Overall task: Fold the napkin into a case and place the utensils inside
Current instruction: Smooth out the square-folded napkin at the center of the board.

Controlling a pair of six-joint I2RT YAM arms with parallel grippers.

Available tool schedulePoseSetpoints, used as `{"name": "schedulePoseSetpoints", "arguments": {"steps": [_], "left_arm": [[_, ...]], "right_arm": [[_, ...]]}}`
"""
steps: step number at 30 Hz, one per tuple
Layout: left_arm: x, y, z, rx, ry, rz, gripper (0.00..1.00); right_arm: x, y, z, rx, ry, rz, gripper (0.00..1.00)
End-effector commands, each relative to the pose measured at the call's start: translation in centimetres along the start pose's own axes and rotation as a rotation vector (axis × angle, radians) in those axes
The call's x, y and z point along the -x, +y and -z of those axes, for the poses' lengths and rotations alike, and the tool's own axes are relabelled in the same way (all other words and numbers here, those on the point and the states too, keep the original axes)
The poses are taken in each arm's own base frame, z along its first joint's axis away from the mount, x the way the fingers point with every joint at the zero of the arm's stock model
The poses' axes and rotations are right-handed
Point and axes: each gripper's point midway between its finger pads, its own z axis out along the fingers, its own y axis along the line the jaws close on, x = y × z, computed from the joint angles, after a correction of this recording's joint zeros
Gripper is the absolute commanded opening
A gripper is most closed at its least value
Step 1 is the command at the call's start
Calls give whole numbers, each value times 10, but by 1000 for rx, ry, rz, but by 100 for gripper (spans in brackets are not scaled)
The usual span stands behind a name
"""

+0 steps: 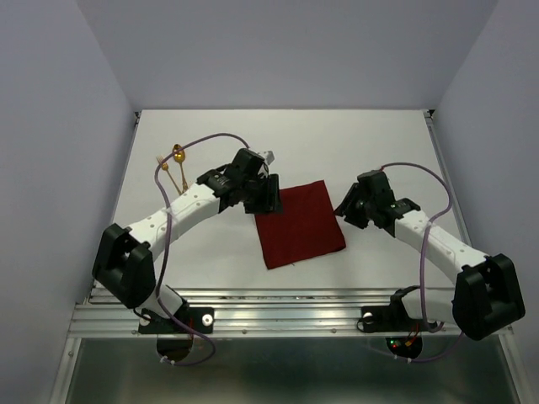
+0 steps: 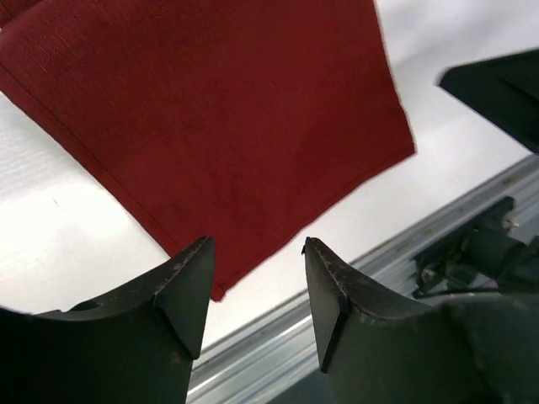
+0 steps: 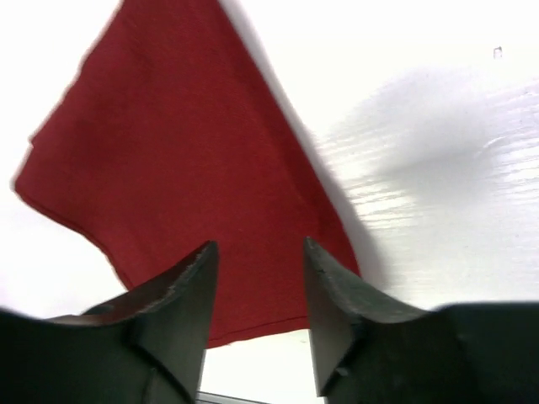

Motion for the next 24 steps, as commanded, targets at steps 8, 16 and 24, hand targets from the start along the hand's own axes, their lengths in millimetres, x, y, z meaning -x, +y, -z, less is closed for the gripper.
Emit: {"name": "schedulePoseSetpoints", "arguments": {"steps": [8,16,24], "left_arm": [[20,45,-49,217,-7,58,43],[39,75,-43,267,-81,139,53],[43,108,-61,313,-71,178,52]], "right_arm": [[-14,10,16,101,96,150,13],[-49,-45,-17,-58,167,144,11],[-16,-8,-8,14,90,158,10]]}}
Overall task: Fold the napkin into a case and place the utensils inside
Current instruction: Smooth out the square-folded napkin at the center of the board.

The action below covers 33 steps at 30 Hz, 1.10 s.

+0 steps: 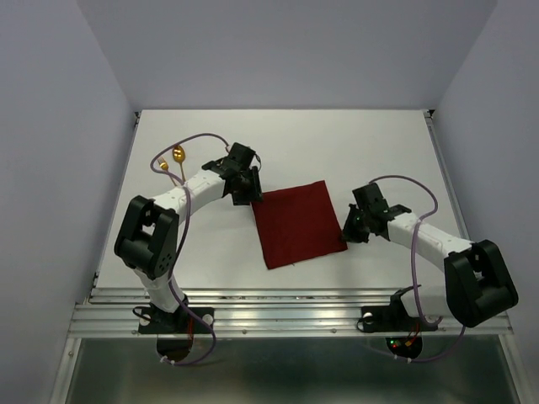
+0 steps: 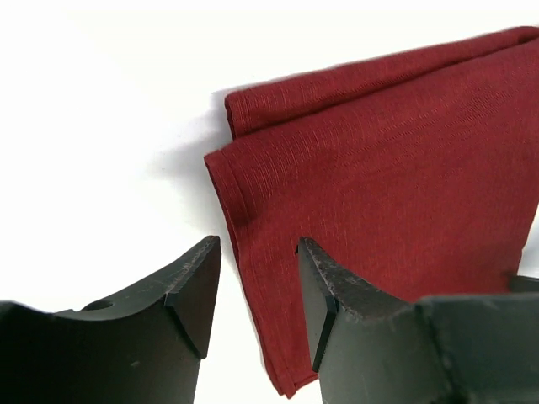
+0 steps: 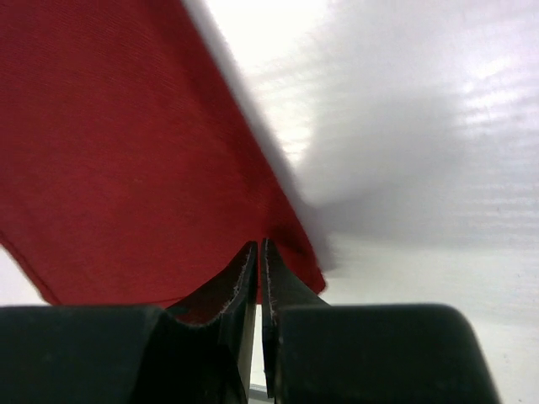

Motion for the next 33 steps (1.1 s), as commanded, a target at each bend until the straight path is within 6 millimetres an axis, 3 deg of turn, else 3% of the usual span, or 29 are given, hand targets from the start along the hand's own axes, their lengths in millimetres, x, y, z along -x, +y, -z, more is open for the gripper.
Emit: {"name": "schedulePoseSetpoints", "arguments": {"steps": [1,5,15,17,18,21,23,24,27,33], "left_arm": [[9,6,-10,16,-24,2,52],[12,8,-22,22,-12,2,52],[19,16,-38,47,-3,-4,45],[20,17,-41,46,-4,-6,41],[20,18,-43,49,-4,-8,38],[20,16,-50,37,4,-17,20],[23,12,-51,25,4,-22,0],[24,11,-51,20,2,-25,0],[34,4,-39,-2,-35,-33,0],[57,-14,1,-49,-126,-49,0]], "right_arm": [[57,42,27,95,-160,27,10],[80,61,25,106,-181,43,11],[138,104,-25,88,-188,75,11],[139,104,-42,68,-166,80,11],[150,107,-43,55,-195,81,11],[153,101,-64,11,-185,89,11],[154,100,-72,-1,-180,96,11],[156,96,-74,-9,-175,89,11],[154,94,-69,-7,-180,99,11],[163,110,-28,71,-244,130,14]]}}
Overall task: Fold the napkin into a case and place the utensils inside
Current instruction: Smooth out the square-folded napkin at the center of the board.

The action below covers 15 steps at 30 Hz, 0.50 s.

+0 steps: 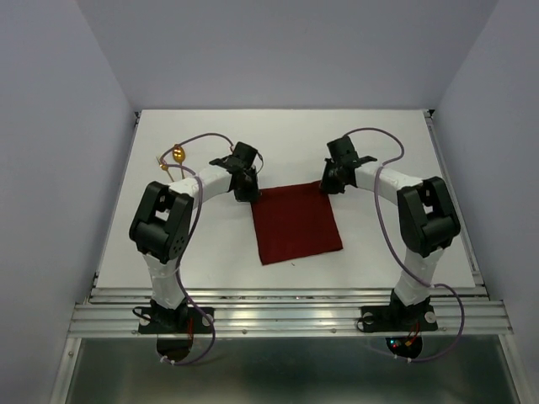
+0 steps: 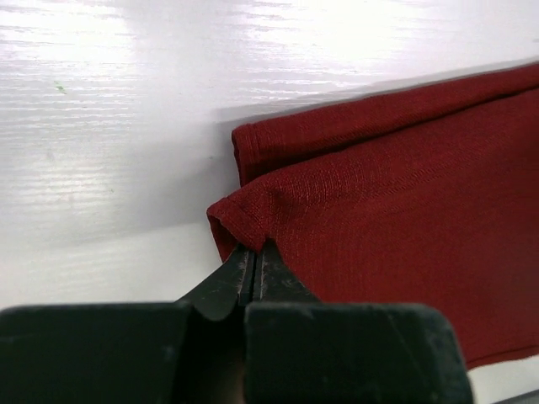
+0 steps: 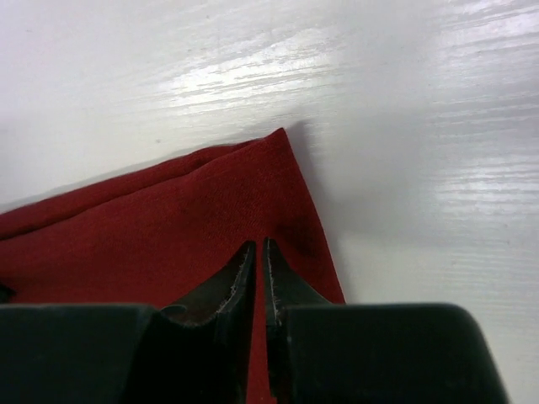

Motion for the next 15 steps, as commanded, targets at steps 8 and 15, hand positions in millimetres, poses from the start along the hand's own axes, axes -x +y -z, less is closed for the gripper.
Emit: {"name": "schedulePoseSetpoints", "arguments": {"steps": [8,15], "left_arm": [[64,-39,64,-81,-199,-30,0],[62,-18,5,66,-126,-41,46]], "right_arm": [[40,26,67,127,-161,25,15],[13,8,55,88,-100,22,21]]}}
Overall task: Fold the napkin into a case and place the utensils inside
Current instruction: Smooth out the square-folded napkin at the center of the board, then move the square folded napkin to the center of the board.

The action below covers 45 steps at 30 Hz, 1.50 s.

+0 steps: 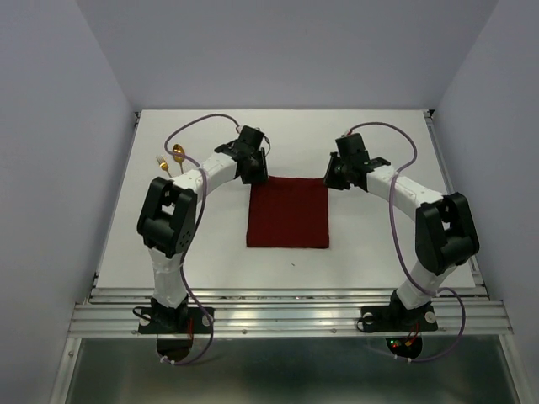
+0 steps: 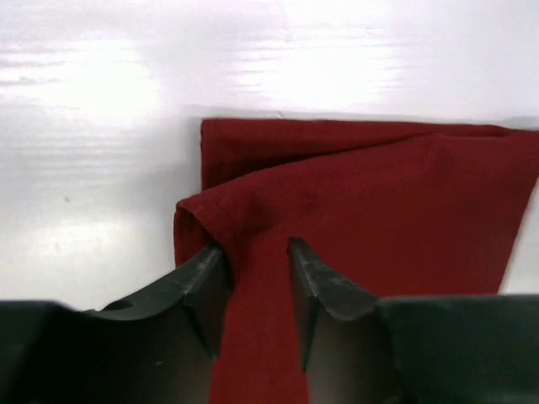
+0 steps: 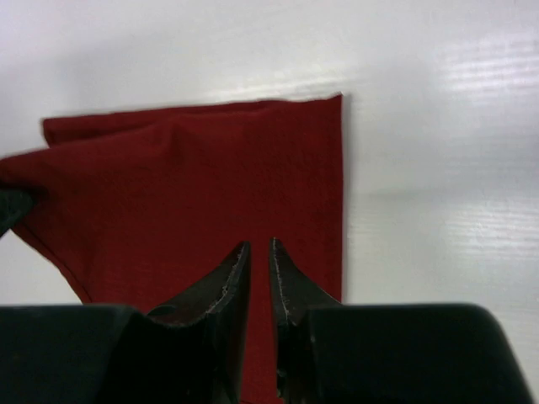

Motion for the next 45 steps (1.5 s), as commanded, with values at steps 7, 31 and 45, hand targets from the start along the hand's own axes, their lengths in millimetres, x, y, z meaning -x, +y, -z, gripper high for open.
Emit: {"name": "schedulePoseSetpoints", "arguments": {"steps": [7,31,45], "left_arm": [[24,7,31,79,-128,-2,68],[-159,43,38,-11,134,105,59],[-185,-95,65,-321,175,-63,55]], "right_arm": [[-37,-38,-9,-64,77,19,62],[19,-19,-56,-67,41,119,68],[11,-20,37,-24,-24,88,76]]}}
